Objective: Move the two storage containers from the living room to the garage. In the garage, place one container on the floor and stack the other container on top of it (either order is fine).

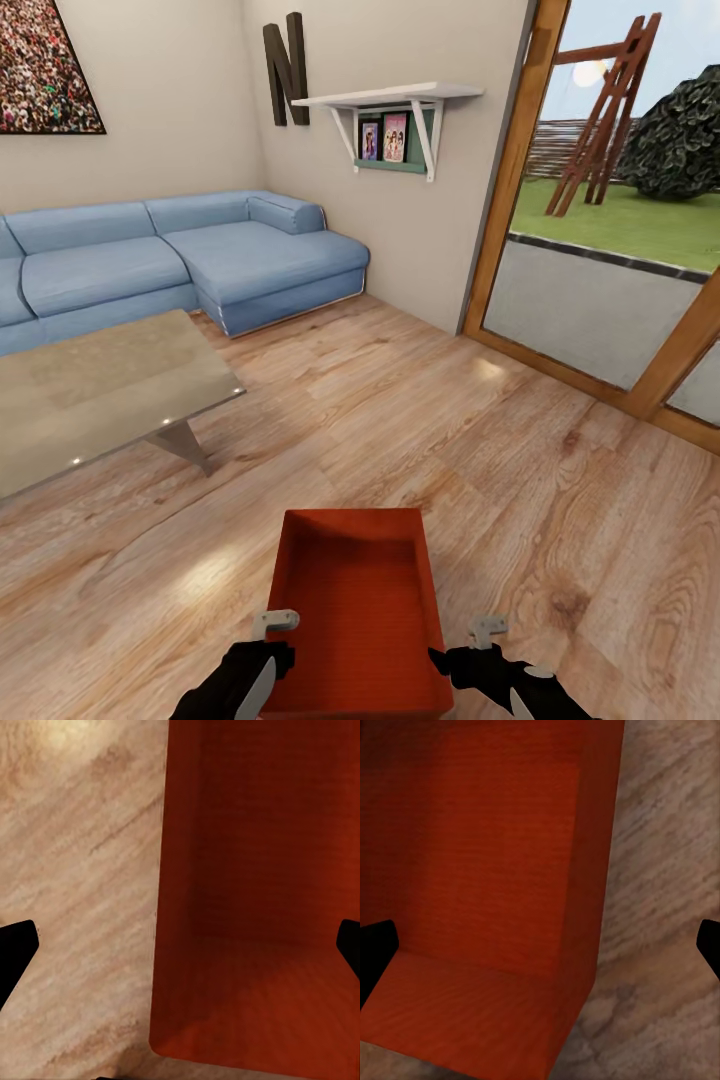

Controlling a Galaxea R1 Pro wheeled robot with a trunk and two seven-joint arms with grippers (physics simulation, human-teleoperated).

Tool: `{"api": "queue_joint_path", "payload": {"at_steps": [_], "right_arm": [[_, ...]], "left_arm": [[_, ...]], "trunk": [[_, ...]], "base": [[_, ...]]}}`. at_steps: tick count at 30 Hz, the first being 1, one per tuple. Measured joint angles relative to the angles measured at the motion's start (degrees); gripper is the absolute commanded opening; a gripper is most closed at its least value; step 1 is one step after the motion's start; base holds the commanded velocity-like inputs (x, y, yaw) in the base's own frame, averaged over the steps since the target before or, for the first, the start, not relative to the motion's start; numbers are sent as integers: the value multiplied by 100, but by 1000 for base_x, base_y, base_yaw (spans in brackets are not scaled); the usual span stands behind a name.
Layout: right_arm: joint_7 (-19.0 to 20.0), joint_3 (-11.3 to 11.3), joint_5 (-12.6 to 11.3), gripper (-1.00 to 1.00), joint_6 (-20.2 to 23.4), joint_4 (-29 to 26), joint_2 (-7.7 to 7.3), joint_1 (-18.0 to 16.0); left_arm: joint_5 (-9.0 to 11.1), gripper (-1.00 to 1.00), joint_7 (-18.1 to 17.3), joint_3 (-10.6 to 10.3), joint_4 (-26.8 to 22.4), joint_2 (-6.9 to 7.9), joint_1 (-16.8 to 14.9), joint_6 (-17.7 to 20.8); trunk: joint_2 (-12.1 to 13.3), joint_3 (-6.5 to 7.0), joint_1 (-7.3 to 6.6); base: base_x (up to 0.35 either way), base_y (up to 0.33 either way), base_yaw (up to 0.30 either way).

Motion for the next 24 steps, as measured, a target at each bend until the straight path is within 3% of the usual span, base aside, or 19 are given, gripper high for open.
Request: {"api": "queue_joint_path", "payload": {"at_steps": [9,16,24], "right_arm": [[-3,0,0,100,-1,0,0,0],[-1,0,0,100,-1,0,0,0],[1,1,0,100,-4,0,0,0]], "left_arm": [[-12,100,1,0,0,46,0,-4],[-5,100,1,0,0,35,0,-4],[-3,100,1,0,0,30,0,2]], "trunk": [[0,0,0],[-279,-125,153],[-281,-126,154]], "base": [[0,0,0],[0,0,0],[0,0,0]]}}
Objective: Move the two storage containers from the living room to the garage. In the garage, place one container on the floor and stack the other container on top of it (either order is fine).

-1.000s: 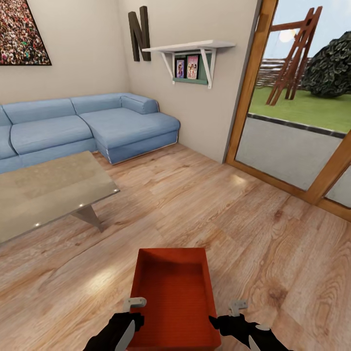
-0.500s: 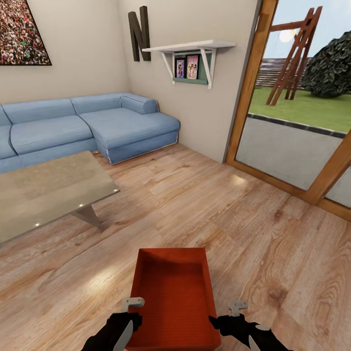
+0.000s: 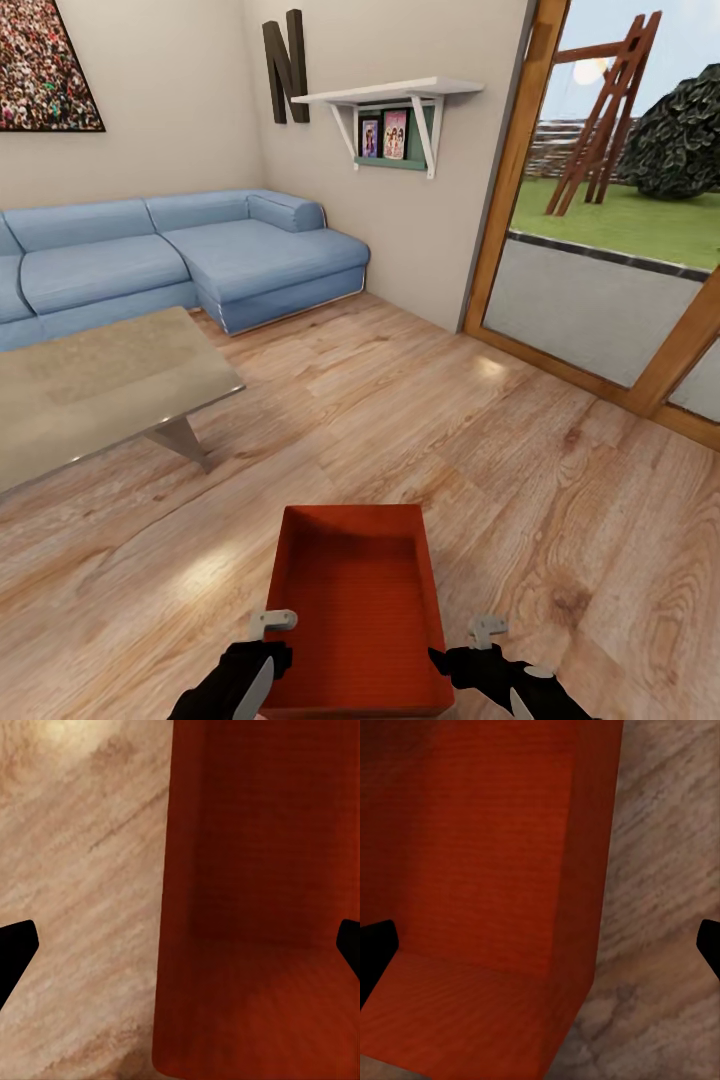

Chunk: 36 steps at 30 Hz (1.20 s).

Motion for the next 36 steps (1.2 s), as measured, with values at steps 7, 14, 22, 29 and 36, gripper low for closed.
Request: {"api": "queue_joint_path", "payload": {"at_steps": [7,14,22,29,36], "right_arm": [[-1,-1,0,100,3,0,0,0],[-3,-1,0,100,2,0,0,0],[-5,-1,0,100,2,0,0,0],[-6,-1,0,100,6,0,0,0],[-6,0,0,100,2,0,0,0]], "left_arm": [[-3,100,0,0,0,4,0,3],[-2,100,0,0,0,10,0,3],[-7,100,0,0,0,-6,0,3],[-9,100,0,0,0,5,0,3],[-9,100,0,0,0,-2,0,3]], "trunk": [[-201,-90,110],[-201,-90,110],[-360,-161,197],[-401,-180,220],[-401,-180,220]], "base": [[0,0,0],[0,0,0],[0,0,0],[0,0,0],[0,0,0]]}}
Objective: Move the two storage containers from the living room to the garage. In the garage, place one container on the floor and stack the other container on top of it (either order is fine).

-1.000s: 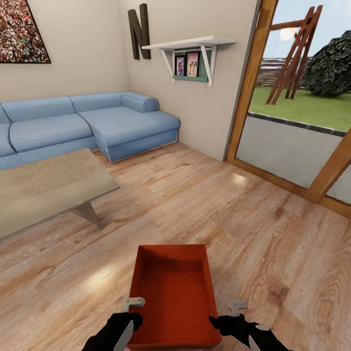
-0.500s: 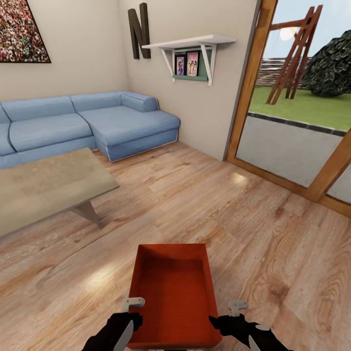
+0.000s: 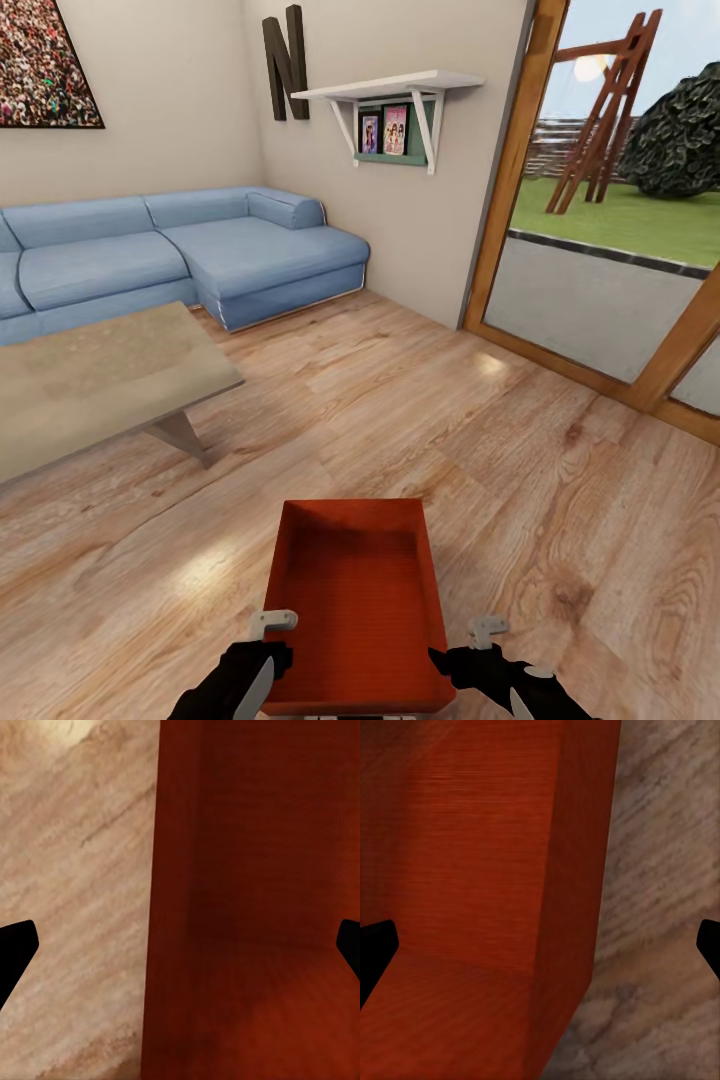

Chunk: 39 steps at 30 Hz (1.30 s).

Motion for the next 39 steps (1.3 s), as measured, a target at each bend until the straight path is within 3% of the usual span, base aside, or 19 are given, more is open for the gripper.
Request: {"api": "queue_joint_path", "payload": {"at_steps": [39], "right_arm": [[-83,0,-7,100,65,78,79,0]], "left_arm": [[0,100,0,0,0,-9,0,-9]], "trunk": [[0,0,0]], "base": [[0,0,0]]}}
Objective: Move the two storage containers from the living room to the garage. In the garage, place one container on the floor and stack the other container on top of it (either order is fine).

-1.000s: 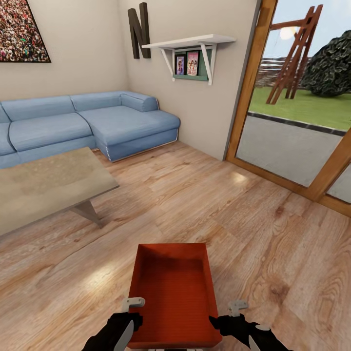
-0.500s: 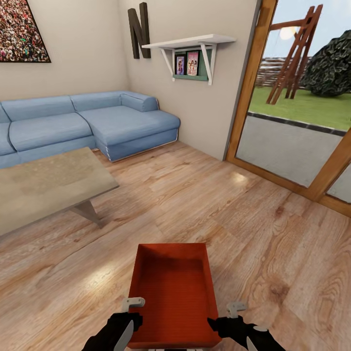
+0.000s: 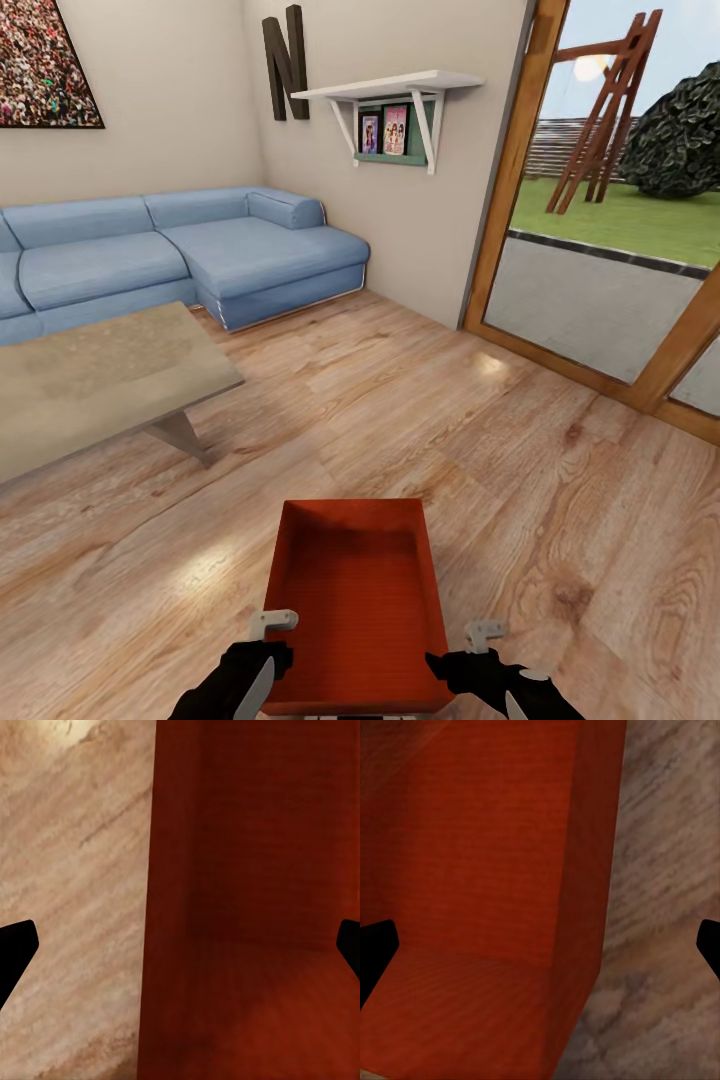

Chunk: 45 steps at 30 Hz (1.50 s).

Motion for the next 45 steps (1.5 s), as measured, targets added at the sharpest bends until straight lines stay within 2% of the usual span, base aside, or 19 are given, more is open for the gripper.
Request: {"api": "queue_joint_path", "payload": {"at_steps": [6,10,22,26,45], "right_arm": [[2,0,0,100,9,1,0,0],[11,0,3,100,12,1,0,0],[13,0,3,100,8,18,0,0],[13,1,7,100,6,19,0,0],[22,8,7,100,4,19,0,0]], "left_arm": [[0,100,0,0,0,0,0,0],[1,100,0,0,0,-9,0,0],[2,100,0,0,0,-16,0,0],[1,100,0,0,0,-18,0,1],[33,100,-7,0,0,-25,0,16]], "trunk": [[0,0,0],[-159,-71,87],[-160,-72,88],[-319,-143,175],[-321,-144,176]], "base": [[0,0,0],[0,0,0],[0,0,0],[0,0,0],[0,0,0]]}}
